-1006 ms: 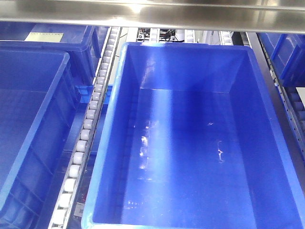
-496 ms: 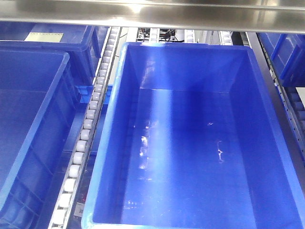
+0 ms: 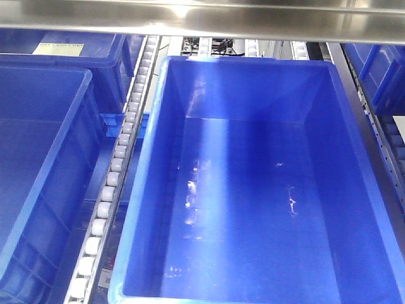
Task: Pour parts from conveyor to right shelf
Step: 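Extend the right gripper with the block over the empty blue bin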
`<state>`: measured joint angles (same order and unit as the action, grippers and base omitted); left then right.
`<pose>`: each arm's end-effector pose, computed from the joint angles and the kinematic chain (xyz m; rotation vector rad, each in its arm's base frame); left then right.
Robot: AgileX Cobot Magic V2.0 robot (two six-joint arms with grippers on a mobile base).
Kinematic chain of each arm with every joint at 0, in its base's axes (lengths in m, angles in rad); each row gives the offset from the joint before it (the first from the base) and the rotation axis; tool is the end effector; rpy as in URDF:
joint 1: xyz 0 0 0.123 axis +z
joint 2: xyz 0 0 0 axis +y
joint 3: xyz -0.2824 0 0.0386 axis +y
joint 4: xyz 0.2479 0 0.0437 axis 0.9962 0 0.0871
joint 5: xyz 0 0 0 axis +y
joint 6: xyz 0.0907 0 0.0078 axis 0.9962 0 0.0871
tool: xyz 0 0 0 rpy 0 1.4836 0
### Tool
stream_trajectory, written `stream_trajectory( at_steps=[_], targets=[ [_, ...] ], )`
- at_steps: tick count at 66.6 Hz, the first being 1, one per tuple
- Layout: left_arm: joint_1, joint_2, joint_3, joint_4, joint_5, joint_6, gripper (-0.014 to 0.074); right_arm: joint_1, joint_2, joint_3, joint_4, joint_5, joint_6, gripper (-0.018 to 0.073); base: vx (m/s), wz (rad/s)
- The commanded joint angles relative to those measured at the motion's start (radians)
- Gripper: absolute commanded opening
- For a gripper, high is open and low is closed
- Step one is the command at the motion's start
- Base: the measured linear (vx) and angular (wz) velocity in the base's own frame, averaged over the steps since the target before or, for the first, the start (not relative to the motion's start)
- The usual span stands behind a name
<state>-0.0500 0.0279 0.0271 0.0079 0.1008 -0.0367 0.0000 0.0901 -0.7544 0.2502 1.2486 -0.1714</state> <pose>0.0595 -0.0029 0.1931 0.0167 1.6396 -0.0597 -0.0314 0.0214 0.3325 -0.2389 2.0347 0.1874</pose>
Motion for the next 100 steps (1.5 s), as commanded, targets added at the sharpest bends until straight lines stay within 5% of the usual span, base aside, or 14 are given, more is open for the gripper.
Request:
stream_trajectory(
  at_steps=[1,31,60,71,84,93,100],
  targets=[
    [-0.007,0.019,-0.020,-0.008,-0.078,-0.008,-0.0006,-0.003,0.116,-0.023,0.166,-0.113,-0.088,-0.0005,0.00,0.00],
    [-0.007,0.019,-0.020,-0.008,-0.078,-0.008,-0.0006,-0.001,0.705,-0.025,0.427,-0.286,-0.328,-0.0005,0.00,0.00],
    [-0.007,0.019,-0.020,-0.008,-0.078,-0.008,-0.0006,0.004,0.988,-0.100,0.479,-0.369,-0.405,-0.0002,0.00,0.00],
    [-0.007,0.019,-0.020,-0.008,-0.078,-0.008,-0.0006,0.131,1.068,-0.188,0.408,-0.409,-0.330,-0.0003,0.00,0.00],
    [-0.007,0.019,-0.020,-0.008,-0.078,-0.008,-0.0006,0.325,1.225,-0.216,0.162,-0.484,-0.094,-0.0003,0.00,0.00],
    [-0.007,0.019,-0.020,-0.008,-0.078,-0.008,-0.0006,0.360,1.326,-0.216,0.036,-0.518,0.061,-0.0003,0.00,0.00],
    [-0.007,0.019,-0.020,-0.008,-0.078,-0.008,-0.0006,0.357,1.387,-0.216,0.002,-0.526,0.081,-0.0003,0.00,0.00]
  ],
)
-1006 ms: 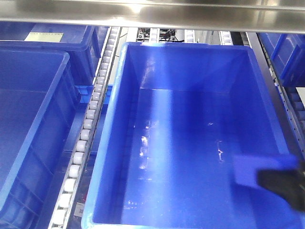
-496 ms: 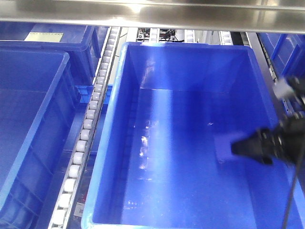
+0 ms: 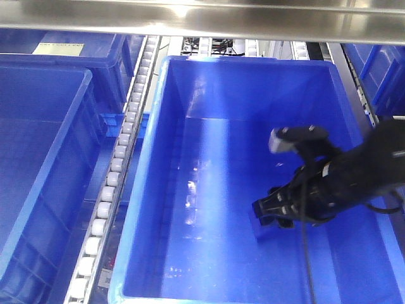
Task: Pour parts from conveyor to right shelf
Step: 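Extend the right gripper with the block over the empty blue bin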
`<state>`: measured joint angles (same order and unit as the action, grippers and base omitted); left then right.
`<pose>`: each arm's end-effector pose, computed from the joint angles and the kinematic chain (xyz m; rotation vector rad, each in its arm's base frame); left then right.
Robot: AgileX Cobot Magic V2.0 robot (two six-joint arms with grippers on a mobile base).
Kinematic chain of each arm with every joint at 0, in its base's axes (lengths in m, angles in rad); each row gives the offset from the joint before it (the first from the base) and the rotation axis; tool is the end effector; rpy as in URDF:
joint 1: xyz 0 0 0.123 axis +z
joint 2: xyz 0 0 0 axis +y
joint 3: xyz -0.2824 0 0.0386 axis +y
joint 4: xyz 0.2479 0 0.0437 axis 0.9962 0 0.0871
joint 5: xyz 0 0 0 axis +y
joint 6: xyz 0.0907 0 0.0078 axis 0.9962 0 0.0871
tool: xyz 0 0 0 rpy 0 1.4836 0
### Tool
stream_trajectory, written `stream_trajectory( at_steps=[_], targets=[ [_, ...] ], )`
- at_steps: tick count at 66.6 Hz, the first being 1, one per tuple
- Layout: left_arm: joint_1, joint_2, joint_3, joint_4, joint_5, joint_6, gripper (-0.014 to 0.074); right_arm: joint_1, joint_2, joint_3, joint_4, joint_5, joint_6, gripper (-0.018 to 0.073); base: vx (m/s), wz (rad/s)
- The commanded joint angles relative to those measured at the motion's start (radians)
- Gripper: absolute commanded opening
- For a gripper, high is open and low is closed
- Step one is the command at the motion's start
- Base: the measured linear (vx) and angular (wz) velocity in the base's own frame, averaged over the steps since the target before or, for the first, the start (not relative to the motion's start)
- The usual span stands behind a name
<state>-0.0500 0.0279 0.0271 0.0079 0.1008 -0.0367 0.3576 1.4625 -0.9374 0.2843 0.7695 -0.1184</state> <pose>0.0595 -0.0029 0.1931 0.0167 1.6396 -0.0597 0.2538 0.1138 0.2386 -0.4265 2.7528 0.3873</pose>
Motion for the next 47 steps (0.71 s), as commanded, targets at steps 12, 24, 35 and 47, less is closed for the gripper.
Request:
stream_trajectory(
  at_steps=[12,24,35,47],
  targets=[
    [-0.007,0.019,-0.020,-0.008,-0.078,-0.008,-0.0006,0.000,0.086,-0.033,-0.035,-0.064,0.020,0.0000,0.00,0.00],
    [-0.007,0.019,-0.020,-0.008,-0.078,-0.008,-0.0006,0.000,0.108,-0.033,-0.035,-0.068,0.019,0.0064,0.00,0.00],
    [-0.007,0.019,-0.020,-0.008,-0.078,-0.008,-0.0006,0.000,0.108,-0.033,-0.035,-0.072,0.016,0.0261,0.00,0.00],
    [-0.007,0.019,-0.020,-0.008,-0.078,-0.008,-0.0006,0.000,0.106,-0.033,-0.030,-0.061,0.025,0.0551,0.00,0.00]
  ],
)
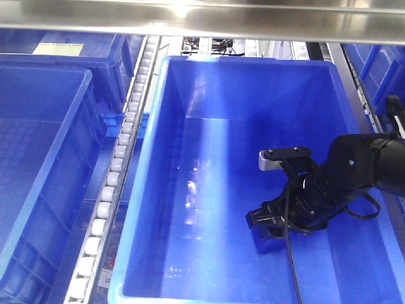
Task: Pour parts from conveyor to right shelf
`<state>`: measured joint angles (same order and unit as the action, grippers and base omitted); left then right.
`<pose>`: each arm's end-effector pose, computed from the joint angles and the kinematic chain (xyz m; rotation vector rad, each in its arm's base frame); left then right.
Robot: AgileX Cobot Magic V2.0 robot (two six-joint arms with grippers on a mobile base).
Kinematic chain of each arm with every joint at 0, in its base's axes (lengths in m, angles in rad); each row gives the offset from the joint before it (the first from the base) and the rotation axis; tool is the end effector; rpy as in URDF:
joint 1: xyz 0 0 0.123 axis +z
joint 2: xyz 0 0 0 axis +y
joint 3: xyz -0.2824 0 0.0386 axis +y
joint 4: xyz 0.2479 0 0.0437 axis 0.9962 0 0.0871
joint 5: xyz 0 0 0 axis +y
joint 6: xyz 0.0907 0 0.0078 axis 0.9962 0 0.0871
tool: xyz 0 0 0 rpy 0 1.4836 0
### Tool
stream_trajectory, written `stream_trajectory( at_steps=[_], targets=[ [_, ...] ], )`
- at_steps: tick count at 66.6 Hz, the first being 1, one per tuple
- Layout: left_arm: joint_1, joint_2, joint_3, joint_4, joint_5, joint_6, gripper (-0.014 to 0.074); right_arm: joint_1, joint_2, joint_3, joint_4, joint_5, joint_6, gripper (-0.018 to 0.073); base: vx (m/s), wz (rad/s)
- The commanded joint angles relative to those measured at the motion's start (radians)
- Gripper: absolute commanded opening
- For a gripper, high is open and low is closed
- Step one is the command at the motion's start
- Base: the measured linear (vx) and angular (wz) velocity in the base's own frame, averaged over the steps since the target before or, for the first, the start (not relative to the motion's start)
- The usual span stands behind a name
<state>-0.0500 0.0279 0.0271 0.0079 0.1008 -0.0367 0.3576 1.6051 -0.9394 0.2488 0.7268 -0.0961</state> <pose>0.0595 -0.0029 0.1931 0.0167 1.6396 -0.0597 0.2711 0.1172 0.1989 -0.4163 2.8570 0.3227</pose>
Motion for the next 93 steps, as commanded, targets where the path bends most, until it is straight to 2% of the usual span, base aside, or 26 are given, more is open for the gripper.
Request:
stream_trajectory(
  at_steps=[1,6,11,31,37,42,47,52,63,72,81,93],
  targets=[
    [-0.007,0.019,-0.020,-0.008,-0.078,-0.008,-0.0006,0.000,-0.038,-0.031,0.007,-0.016,0.003,0.0573,0.00,0.00],
    [-0.007,0.019,-0.020,-0.008,-0.078,-0.008,-0.0006,0.000,-0.052,-0.031,0.020,-0.012,0.003,0.0615,0.00,0.00],
    [-0.007,0.019,-0.020,-0.008,-0.078,-0.008,-0.0006,0.000,-0.079,-0.031,0.039,-0.013,-0.002,0.0615,0.00,0.00],
    [-0.007,0.019,-0.020,-0.008,-0.078,-0.008,-0.0006,0.000,-0.287,-0.031,0.054,-0.106,-0.009,0.0552,0.00,0.00],
    [-0.007,0.019,-0.020,-0.008,-0.078,-0.008,-0.0006,0.000,-0.349,-0.017,0.047,-0.116,-0.009,0.0503,0.00,0.00],
    [-0.007,0.019,-0.020,-0.008,-0.078,-0.008,-0.0006,0.000,-0.399,0.018,0.030,-0.129,-0.003,0.0387,0.00,0.00],
    [-0.007,0.019,-0.020,-0.008,-0.078,-0.008,-0.0006,0.000,-0.469,0.070,0.028,-0.159,-0.006,0.0206,0.00,0.00],
    [-0.007,0.019,-0.020,-0.008,-0.078,-0.008,-0.0006,0.000,-0.562,0.135,0.028,-0.205,-0.013,-0.0017,0.00,0.00],
    [-0.007,0.019,-0.020,-0.008,-0.078,-0.008,-0.0006,0.000,-0.811,0.250,0.025,-0.274,-0.025,-0.0009,0.00,0.00],
    [-0.007,0.019,-0.020,-0.008,-0.078,-0.008,-0.0006,0.000,-1.040,0.315,0.022,-0.258,-0.070,-0.0009,0.00,0.00],
    [-0.007,0.019,-0.020,-0.008,-0.078,-0.008,-0.0006,0.000,-1.241,0.363,-0.029,-0.207,-0.070,-0.0009,0.00,0.00],
    [-0.007,0.019,-0.020,-0.008,-0.078,-0.008,-0.0006,0.000,-1.395,0.419,-0.087,-0.150,-0.069,-0.0009,0.00,0.00]
  ],
)
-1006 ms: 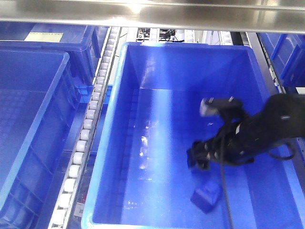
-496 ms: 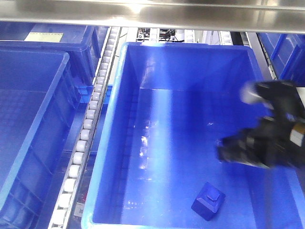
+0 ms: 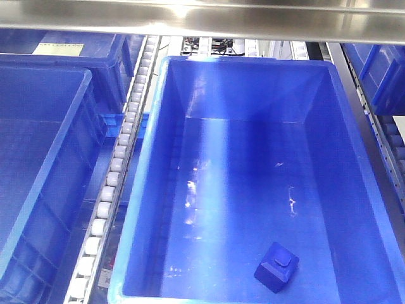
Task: Pour parts from conveyor to right shelf
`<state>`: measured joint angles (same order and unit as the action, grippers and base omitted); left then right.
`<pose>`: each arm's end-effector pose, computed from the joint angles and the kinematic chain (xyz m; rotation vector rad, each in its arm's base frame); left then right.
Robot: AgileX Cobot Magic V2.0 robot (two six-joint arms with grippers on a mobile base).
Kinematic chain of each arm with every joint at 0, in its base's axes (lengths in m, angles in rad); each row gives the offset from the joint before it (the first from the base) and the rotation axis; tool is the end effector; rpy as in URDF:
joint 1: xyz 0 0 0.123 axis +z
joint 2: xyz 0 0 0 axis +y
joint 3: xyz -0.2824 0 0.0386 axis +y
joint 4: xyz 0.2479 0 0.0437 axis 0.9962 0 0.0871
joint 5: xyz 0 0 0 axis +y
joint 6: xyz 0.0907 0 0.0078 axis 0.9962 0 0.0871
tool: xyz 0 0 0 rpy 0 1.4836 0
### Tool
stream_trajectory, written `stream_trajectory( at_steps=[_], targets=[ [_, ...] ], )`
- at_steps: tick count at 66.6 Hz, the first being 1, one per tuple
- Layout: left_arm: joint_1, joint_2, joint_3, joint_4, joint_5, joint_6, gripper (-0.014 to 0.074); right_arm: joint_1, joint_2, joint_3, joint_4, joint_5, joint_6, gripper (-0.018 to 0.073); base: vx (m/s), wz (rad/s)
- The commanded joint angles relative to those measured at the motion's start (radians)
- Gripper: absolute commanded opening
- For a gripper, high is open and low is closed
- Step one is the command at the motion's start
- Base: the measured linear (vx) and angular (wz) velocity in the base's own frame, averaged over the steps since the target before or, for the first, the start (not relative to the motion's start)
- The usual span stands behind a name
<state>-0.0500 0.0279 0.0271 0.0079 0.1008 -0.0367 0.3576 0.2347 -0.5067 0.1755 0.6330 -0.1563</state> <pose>0.0595 -0.0029 0.1931 0.0167 1.6396 -0.0597 0.0423 0.0259 0.3109 -0.4133 1.8021 0.3352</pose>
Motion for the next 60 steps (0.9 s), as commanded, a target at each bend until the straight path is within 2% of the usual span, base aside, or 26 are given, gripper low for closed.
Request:
stream_trajectory(
  at_steps=[1,26,36,42,52,60],
  targets=[
    [-0.007,0.019,-0.020,-0.008,-0.078,-0.008,-0.0006,0.000,-0.031,-0.014,-0.014,-0.052,-0.009,-0.0009,0.00,0.00],
    [-0.007,0.019,-0.020,-0.008,-0.078,-0.008,-0.0006,0.000,-0.044,-0.014,-0.018,-0.049,-0.009,-0.0009,0.00,0.00],
    [-0.007,0.019,-0.020,-0.008,-0.078,-0.008,-0.0006,-0.019,-0.044,0.011,-0.110,-0.066,-0.043,-0.0008,0.00,0.00],
    [-0.007,0.019,-0.020,-0.008,-0.078,-0.008,-0.0006,-0.112,-0.049,0.072,-0.131,-0.102,-0.035,-0.0008,0.00,0.00],
    [-0.007,0.019,-0.020,-0.008,-0.078,-0.008,-0.0006,-0.317,-0.082,0.219,-0.125,-0.200,-0.034,-0.0008,0.00,0.00],
    [-0.007,0.019,-0.020,-0.008,-0.078,-0.008,-0.0006,-0.425,-0.171,0.314,-0.124,-0.233,-0.031,-0.0008,0.00,0.00]
  ],
)
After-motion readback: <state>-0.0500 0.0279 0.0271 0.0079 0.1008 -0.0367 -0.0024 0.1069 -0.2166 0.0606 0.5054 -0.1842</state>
